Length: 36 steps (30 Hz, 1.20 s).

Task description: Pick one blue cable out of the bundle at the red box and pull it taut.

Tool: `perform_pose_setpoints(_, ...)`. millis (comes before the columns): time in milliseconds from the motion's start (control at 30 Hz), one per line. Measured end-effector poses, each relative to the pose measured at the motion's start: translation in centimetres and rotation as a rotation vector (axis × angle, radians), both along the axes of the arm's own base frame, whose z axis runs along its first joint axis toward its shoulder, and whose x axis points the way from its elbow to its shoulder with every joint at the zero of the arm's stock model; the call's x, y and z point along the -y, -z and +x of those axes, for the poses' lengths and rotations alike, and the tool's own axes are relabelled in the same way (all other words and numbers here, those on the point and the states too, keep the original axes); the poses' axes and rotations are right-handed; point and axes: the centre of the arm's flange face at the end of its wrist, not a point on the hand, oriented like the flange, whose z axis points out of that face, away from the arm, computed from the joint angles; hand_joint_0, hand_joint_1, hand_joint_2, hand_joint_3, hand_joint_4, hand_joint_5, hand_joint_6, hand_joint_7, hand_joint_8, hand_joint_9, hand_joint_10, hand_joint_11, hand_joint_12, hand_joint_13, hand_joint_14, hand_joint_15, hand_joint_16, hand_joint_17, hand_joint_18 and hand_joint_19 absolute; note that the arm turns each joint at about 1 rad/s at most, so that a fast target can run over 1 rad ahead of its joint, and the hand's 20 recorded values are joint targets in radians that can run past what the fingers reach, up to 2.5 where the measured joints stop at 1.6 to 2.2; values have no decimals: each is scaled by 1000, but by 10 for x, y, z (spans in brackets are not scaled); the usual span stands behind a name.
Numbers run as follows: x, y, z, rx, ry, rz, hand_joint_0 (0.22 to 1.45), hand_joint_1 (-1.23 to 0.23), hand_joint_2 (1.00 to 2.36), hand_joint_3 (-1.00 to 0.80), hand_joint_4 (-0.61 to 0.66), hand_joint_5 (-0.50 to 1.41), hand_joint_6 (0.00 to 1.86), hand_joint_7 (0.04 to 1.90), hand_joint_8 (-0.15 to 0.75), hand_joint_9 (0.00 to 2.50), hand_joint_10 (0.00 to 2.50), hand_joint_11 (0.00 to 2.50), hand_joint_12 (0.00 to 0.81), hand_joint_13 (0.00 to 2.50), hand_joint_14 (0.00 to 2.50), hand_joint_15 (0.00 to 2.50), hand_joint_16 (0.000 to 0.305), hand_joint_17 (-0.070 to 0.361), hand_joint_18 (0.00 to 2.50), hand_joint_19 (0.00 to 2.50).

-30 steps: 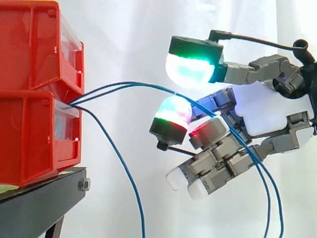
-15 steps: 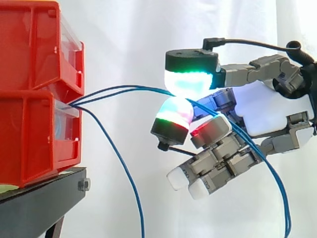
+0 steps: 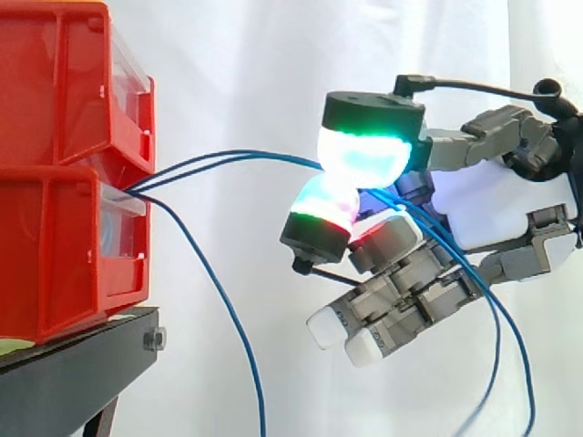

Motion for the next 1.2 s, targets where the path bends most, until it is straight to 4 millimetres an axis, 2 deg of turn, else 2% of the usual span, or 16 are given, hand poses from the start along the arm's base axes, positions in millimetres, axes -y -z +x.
perform_pose_setpoints(200,0,0,0,1,0,0,569,-910,1000,-500,75,-154,878,1043,284,1103,19,1366,335,640,15,371,51,116,542,292)
perform_pose_setpoints(233,0,0,0,1,0,0,516,-861,1000,-500,86,-151,878,1029,296,1111,13,1352,347,648,15,376,54,121,549,299)
perform_pose_setpoints(300,0,-1,0,1,-1,0,488,-802,1000,-500,93,-148,876,1032,306,1131,12,1352,359,656,16,377,56,125,558,299)
perform_pose_setpoints(433,0,0,0,1,0,0,465,-660,1000,-500,81,-145,871,1037,320,1161,12,1342,372,669,16,374,58,131,560,328)
perform_pose_setpoints(533,0,-1,0,1,-1,0,496,-571,1000,-500,65,-147,867,1054,298,1165,13,1355,361,664,15,386,56,126,537,347)
perform_pose_setpoints(600,-1,-1,0,1,-1,0,530,-563,1000,-500,60,-148,864,1087,287,1160,15,1353,349,659,17,396,54,121,517,360)
perform_pose_setpoints(700,-1,-1,0,2,-1,0,596,-586,1003,-457,61,-149,869,1122,271,1154,16,1364,338,654,16,400,51,115,497,371)
perform_pose_setpoints(833,-1,-1,1,3,-1,0,598,-634,1011,-321,62,-146,883,1122,272,1161,15,1379,340,659,17,400,51,114,501,370)
perform_pose_setpoints(867,-1,-1,1,3,-1,0,595,-656,1012,-250,72,-143,890,1120,304,1181,14,1378,356,680,15,394,54,122,535,357)
perform_pose_setpoints(967,-1,-1,1,3,-1,0,596,-690,1013,-177,68,-140,901,1094,318,1193,11,1382,367,703,15,401,57,128,567,345)
perform_pose_setpoints(1200,-2,-2,1,4,-3,1,645,-861,1018,-170,46,-152,904,1098,276,1129,16,1400,341,674,16,405,51,115,537,330)
